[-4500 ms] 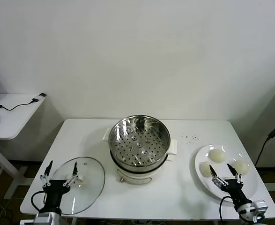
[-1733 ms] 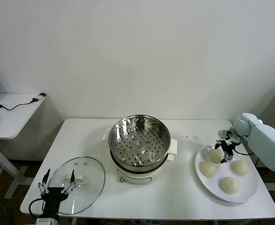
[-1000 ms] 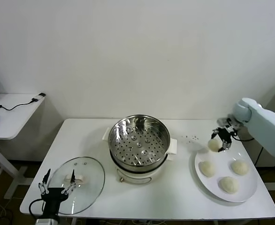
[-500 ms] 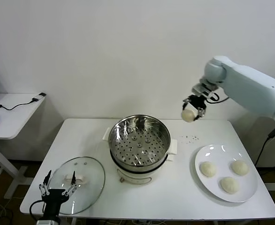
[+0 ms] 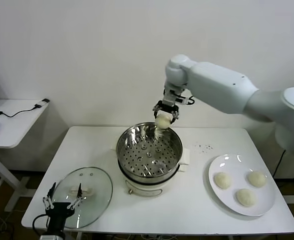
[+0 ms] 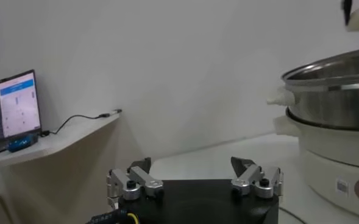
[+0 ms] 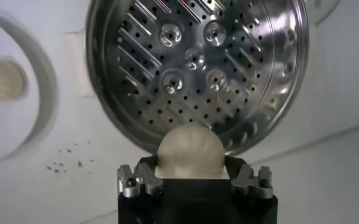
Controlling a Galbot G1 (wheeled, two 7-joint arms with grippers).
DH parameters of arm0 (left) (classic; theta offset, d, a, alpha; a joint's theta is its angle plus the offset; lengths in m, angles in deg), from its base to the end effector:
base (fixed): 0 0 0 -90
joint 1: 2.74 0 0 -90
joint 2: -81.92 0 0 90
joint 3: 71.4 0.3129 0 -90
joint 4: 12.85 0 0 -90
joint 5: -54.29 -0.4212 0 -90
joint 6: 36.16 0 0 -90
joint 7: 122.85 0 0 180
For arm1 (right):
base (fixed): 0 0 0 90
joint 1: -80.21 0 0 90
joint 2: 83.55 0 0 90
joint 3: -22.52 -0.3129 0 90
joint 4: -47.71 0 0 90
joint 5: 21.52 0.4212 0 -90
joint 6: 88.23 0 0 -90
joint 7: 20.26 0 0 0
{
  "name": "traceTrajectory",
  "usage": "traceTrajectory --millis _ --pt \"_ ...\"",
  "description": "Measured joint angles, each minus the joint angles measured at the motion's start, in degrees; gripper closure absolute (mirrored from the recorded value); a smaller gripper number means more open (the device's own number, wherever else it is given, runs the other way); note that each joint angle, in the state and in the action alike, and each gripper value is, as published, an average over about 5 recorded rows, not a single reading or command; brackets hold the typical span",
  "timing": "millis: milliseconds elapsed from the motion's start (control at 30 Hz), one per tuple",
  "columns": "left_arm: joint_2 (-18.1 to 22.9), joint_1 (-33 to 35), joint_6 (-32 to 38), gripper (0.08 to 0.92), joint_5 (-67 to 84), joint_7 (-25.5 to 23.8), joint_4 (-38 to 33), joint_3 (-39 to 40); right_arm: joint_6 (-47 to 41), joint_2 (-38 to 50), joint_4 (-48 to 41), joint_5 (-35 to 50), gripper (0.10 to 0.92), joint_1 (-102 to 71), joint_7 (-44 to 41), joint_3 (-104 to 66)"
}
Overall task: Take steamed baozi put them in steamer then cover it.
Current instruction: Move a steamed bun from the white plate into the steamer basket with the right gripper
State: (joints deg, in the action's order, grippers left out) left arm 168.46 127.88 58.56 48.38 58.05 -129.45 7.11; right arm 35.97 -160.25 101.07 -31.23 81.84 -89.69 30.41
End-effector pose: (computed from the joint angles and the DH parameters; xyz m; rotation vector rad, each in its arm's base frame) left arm 0.2023 0.0824 -0.3310 0.1878 -2.9482 -0.4014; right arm 0.6272 0.1960 -0.0286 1.9317 -0.3721 2.3323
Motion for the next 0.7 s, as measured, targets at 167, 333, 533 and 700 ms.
traceTrajectory --millis 167,333,533,700 --pt "-0.34 0.16 0.01 0.177 0.23 0.02 0.37 -0.13 2.02 -3.08 -1.68 -4.53 0.301 -3.26 0.80 -1.56" --pt "-0.47 0.36 0.02 0.177 0.40 0.02 0.52 -0.25 3.31 -5.08 -3.35 -7.93 0.299 -6.07 1.24 -2.58" --pt "-0.67 0.32 0.02 0.177 0.48 0.01 0.67 -0.31 3.88 -6.21 -4.79 -10.12 0.296 -8.25 1.34 -3.12" --pt "-0.72 0.36 0.01 0.177 0.50 0.01 0.79 -0.34 3.96 -6.67 -5.36 -10.74 0.291 -9.32 1.41 -3.24"
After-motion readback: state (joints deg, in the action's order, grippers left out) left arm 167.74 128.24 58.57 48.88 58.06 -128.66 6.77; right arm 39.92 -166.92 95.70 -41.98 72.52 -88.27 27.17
